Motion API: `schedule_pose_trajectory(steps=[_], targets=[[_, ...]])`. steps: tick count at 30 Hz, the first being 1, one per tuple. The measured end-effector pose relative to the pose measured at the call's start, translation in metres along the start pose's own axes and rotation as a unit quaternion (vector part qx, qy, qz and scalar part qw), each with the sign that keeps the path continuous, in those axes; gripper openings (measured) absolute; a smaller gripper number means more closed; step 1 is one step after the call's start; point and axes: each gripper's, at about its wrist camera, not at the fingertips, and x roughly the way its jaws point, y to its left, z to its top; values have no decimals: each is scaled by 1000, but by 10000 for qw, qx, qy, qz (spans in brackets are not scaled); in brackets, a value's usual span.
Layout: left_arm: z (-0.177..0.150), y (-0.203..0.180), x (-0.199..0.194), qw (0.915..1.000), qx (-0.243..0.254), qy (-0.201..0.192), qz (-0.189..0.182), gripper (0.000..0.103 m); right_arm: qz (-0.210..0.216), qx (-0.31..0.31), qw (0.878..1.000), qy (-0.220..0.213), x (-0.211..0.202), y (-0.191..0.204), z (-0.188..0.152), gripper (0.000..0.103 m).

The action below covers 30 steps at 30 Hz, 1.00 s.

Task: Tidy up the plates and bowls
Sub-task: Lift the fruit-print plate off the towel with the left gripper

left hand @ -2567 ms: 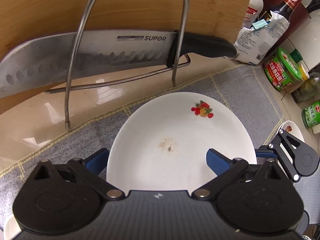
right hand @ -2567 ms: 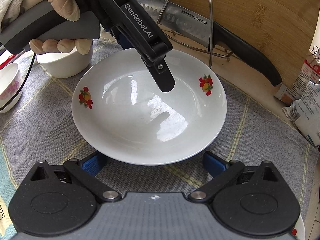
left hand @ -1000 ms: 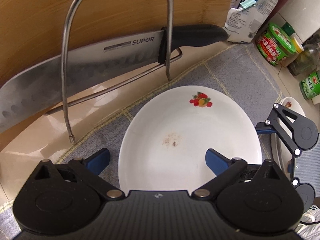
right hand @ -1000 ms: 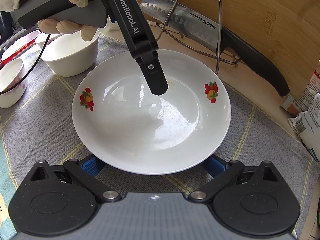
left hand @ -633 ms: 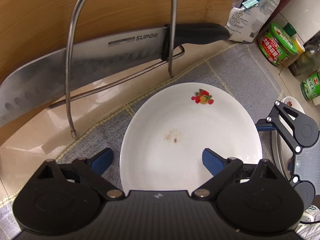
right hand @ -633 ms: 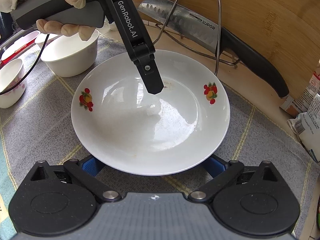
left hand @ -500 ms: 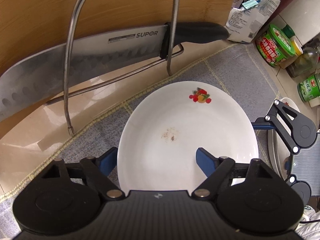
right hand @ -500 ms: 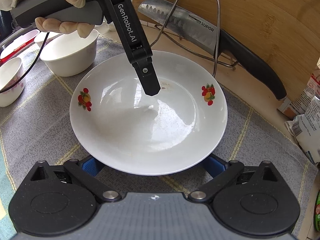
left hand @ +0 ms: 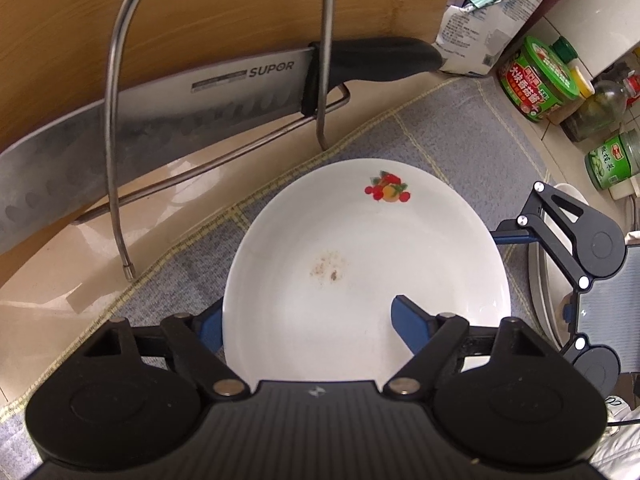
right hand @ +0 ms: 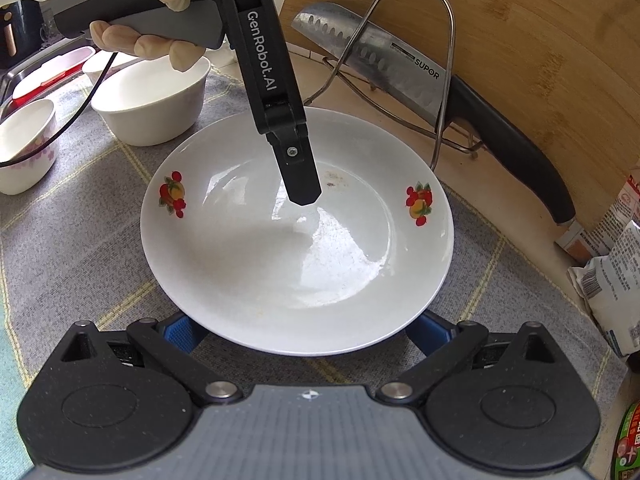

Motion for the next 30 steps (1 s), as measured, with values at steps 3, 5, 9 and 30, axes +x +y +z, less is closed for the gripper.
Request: schedule_pose_trajectory(steps=[3,5,9,30], targets=[[1,0,0,10000,-1,-2,-18,82,40,21,10000,-23,0,-1,-1,103],[1,1,0,10000,-16,-5,-27,82,73,28,10000,-30,3,-3,0,103],[1,2,0,10000,13,0,-45,82,127,4,9999,-40,3,-4,-1,103],[-2,-2,0,10000,50,-72,48,83,104,-172,9998,-75,0,-6,-2,103]])
